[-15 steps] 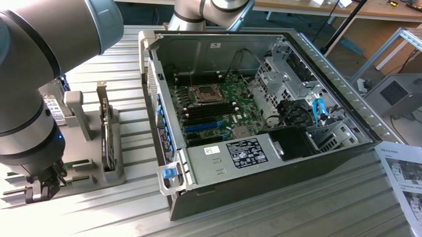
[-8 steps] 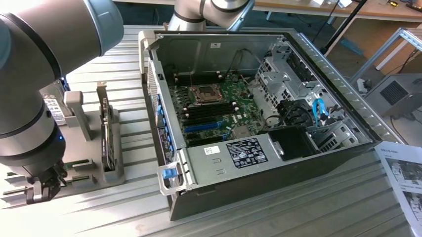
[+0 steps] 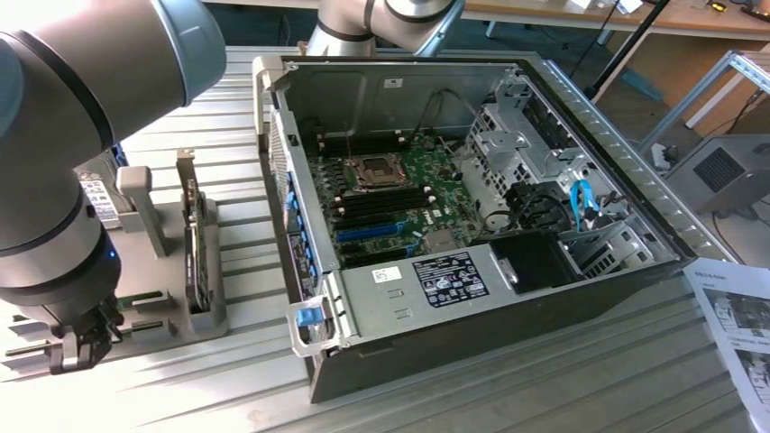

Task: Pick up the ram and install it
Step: 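Pick up the ram and move it above insertion slot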

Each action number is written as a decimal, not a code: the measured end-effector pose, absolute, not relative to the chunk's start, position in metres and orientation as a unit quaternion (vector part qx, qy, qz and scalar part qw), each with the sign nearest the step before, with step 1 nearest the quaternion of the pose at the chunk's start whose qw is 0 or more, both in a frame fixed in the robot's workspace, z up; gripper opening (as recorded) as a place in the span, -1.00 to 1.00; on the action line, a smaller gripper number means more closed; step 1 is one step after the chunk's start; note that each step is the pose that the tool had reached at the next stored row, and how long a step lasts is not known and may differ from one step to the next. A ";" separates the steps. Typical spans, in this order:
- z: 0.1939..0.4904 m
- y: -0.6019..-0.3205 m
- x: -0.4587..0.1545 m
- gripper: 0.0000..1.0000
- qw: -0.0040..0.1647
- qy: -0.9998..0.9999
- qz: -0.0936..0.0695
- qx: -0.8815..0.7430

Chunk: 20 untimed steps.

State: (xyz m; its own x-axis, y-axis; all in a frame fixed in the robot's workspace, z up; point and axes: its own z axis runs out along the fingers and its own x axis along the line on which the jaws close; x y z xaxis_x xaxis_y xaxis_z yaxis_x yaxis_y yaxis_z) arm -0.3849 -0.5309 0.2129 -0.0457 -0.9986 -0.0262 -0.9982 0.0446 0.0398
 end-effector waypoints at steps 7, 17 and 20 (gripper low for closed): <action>0.211 -0.531 -0.385 -0.52 0.004 -0.723 -0.023 0.691; 0.211 -0.531 -0.385 -0.52 0.004 -0.718 -0.023 0.696; 0.211 -0.531 -0.385 -0.52 0.005 -0.714 -0.023 0.700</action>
State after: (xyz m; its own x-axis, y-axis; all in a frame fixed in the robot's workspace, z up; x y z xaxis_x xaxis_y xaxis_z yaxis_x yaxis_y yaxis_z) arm -0.3849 -0.5311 0.2113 -0.0210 -0.9994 -0.0262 -0.9990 0.0199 0.0398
